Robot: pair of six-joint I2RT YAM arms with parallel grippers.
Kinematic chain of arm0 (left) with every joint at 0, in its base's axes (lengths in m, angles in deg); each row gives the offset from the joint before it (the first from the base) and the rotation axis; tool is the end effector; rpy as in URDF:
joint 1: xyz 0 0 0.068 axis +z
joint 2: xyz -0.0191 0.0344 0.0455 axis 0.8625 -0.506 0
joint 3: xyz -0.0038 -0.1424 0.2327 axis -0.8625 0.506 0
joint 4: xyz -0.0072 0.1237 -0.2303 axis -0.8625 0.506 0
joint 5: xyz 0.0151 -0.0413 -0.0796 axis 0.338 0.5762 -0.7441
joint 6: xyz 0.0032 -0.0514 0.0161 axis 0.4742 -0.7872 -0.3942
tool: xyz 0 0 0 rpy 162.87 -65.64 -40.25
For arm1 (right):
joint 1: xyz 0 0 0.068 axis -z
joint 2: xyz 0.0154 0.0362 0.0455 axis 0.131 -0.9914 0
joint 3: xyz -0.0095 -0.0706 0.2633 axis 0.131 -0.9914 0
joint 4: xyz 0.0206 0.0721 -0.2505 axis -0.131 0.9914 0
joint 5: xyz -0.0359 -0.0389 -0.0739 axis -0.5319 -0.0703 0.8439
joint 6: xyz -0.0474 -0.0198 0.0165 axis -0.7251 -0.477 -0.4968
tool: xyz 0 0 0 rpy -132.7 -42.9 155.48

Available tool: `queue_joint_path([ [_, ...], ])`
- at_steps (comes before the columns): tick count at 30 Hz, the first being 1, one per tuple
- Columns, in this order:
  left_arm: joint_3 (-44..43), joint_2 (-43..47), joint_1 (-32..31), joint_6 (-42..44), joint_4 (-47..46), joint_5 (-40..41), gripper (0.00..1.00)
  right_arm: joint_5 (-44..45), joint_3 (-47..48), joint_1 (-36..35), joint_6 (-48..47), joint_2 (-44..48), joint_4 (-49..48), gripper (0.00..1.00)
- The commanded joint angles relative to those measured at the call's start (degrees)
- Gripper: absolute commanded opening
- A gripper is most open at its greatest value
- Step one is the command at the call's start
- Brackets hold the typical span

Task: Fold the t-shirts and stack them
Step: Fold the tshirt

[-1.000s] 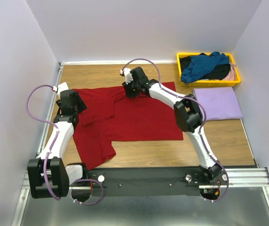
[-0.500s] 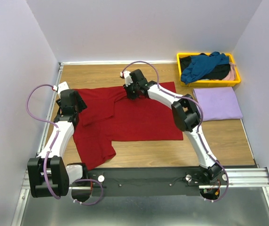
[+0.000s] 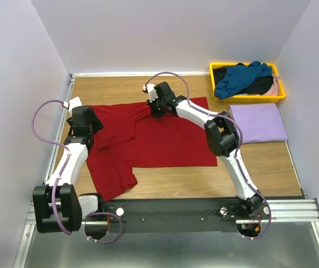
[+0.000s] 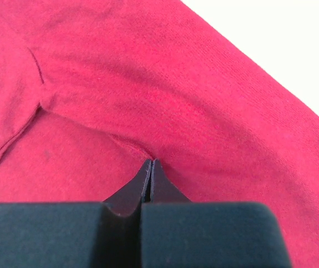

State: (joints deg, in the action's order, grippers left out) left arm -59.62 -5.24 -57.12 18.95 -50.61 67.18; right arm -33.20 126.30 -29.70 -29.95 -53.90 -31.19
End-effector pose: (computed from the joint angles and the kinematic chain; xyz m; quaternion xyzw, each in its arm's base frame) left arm 0.2547 0.0193 0.2469 -0.2581 0.8361 0.0096 0.4840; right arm 0.4322 0.3370 0.1608 -0.3658 0.8407 0.1924 0.3497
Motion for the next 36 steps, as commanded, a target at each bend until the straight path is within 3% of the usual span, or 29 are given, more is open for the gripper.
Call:
queue_joint_path([
  [1, -0.34, -0.37, -0.28, 0.76, -0.87, 1.95, 0.69, 0.02, -2.16, -0.65, -1.11, 4.32, 0.20, 0.01],
  [15, -0.52, -0.98, -0.28, 0.58, -0.34, 2.56, 0.69, -2.35, -6.47, -0.65, -0.85, 5.12, 0.20, 0.03],
  [19, -0.60, -1.07, -0.37, 0.50, -0.08, 2.83, 0.70, -1.65, -7.09, -0.56, -0.33, 6.60, 0.29, 0.16],
  [20, -0.78, -1.16, -0.28, 0.24, 0.01, 2.74, 0.70, -0.61, -7.18, -0.56, -0.15, 7.83, 0.29, 0.25],
  [24, -2.97, -1.86, -0.20, -0.29, 0.36, 2.48, 0.70, 2.56, -8.93, -0.04, -0.41, 11.08, 0.29, 0.34],
  [36, -12.73, -14.25, -0.20, -0.82, -0.17, 1.95, 0.67, 6.95, -17.19, 7.79, 6.60, 16.01, 0.20, 0.34],
])
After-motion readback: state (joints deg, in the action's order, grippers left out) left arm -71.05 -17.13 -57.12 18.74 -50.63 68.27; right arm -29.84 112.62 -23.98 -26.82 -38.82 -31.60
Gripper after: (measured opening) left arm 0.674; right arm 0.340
